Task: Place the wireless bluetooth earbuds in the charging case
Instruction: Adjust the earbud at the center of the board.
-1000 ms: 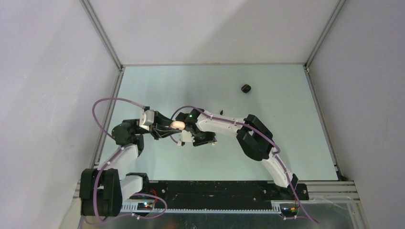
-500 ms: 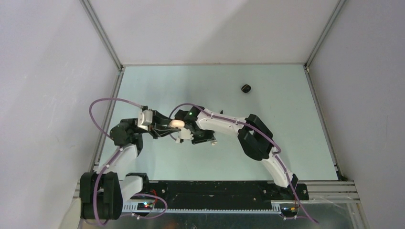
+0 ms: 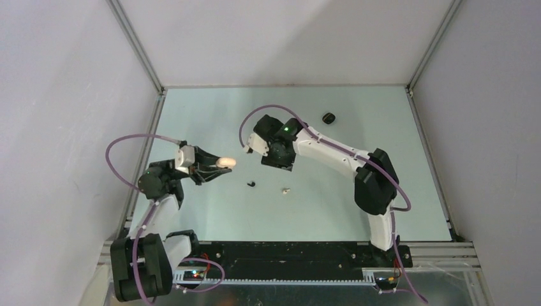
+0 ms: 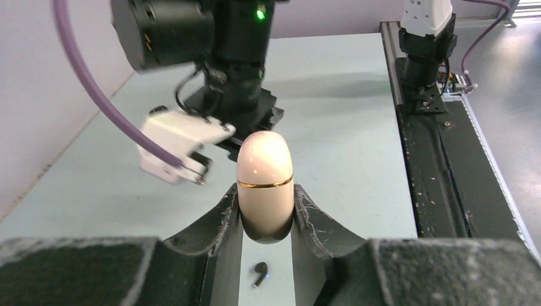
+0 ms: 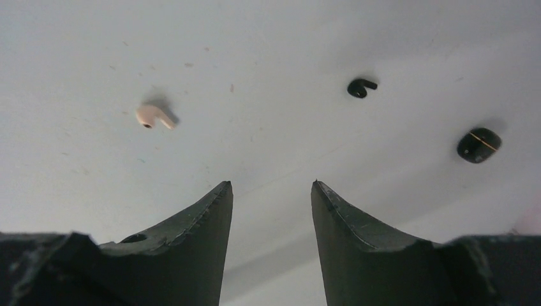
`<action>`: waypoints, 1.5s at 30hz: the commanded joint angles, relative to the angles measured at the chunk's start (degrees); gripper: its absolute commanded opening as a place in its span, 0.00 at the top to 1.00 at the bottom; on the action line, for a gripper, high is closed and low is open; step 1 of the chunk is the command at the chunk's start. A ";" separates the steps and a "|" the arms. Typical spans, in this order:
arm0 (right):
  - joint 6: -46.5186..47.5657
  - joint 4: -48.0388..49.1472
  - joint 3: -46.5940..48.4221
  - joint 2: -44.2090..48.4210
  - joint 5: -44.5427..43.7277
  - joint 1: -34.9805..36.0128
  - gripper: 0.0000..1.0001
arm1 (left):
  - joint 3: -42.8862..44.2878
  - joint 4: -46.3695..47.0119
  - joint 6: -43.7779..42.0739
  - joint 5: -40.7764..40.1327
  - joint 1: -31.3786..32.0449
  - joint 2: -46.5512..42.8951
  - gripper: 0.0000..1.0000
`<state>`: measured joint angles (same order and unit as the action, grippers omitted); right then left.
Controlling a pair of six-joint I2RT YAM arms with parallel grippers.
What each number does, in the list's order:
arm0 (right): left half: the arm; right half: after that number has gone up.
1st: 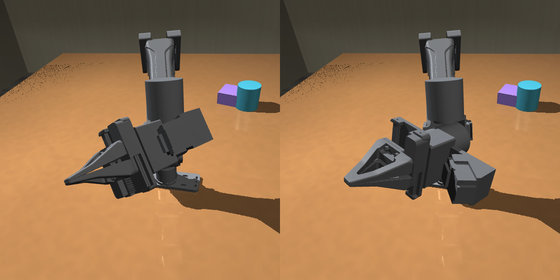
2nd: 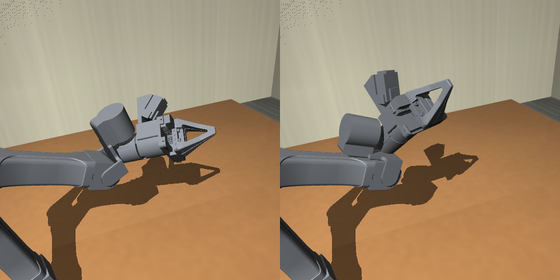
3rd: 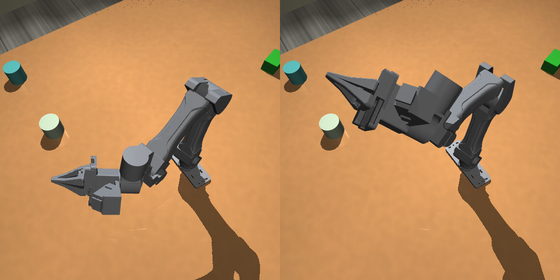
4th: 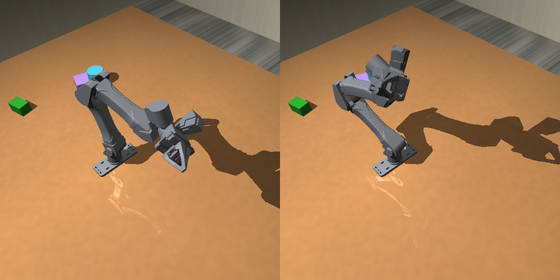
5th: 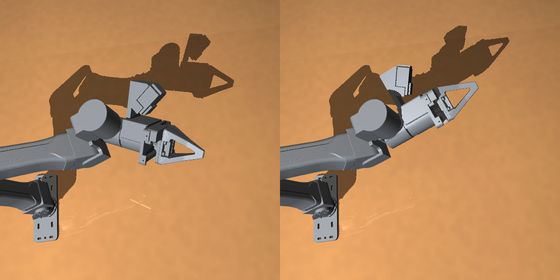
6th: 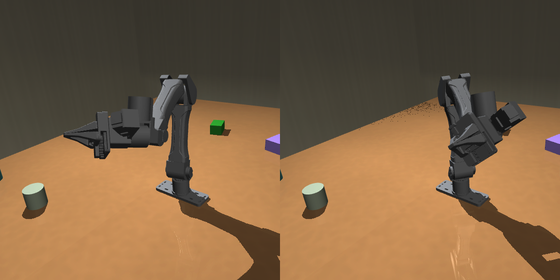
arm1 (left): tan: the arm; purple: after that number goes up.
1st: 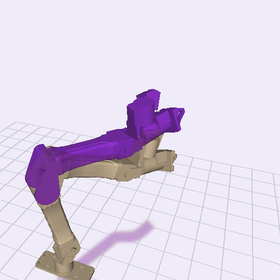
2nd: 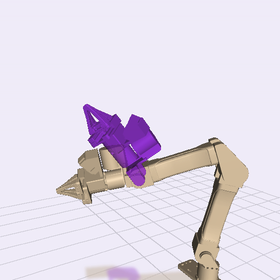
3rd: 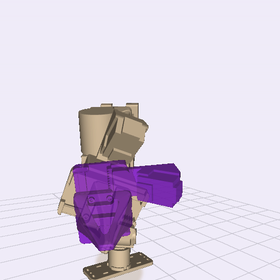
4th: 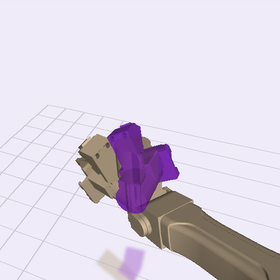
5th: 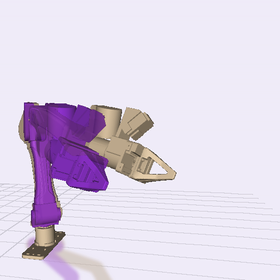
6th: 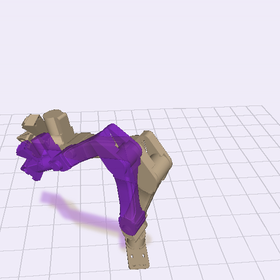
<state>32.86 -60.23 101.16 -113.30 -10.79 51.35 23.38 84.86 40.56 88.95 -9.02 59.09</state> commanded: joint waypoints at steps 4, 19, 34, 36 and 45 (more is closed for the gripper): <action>-8.57 7.11 1.69 9.07 14.15 0.80 0.46 | -7.22 2.59 -2.90 1.67 -1.09 -0.79 1.00; 1.98 14.16 -12.79 -0.52 15.41 3.05 0.48 | -11.54 2.47 -5.15 0.08 -1.26 -2.89 1.00; 3.67 15.08 -14.34 -5.87 11.86 5.16 0.54 | -11.62 2.68 -5.86 0.70 -1.40 -1.08 1.00; 3.96 15.01 -14.97 -6.11 11.21 4.89 0.56 | -11.68 2.68 -5.80 0.70 -1.47 -1.26 1.00; 4.32 15.39 -18.00 -4.34 7.77 1.54 0.64 | -11.77 2.68 -5.88 0.53 -1.52 -1.41 1.00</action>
<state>36.10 -45.87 85.84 -117.80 0.43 55.31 11.94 84.79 35.97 89.21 -9.82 58.46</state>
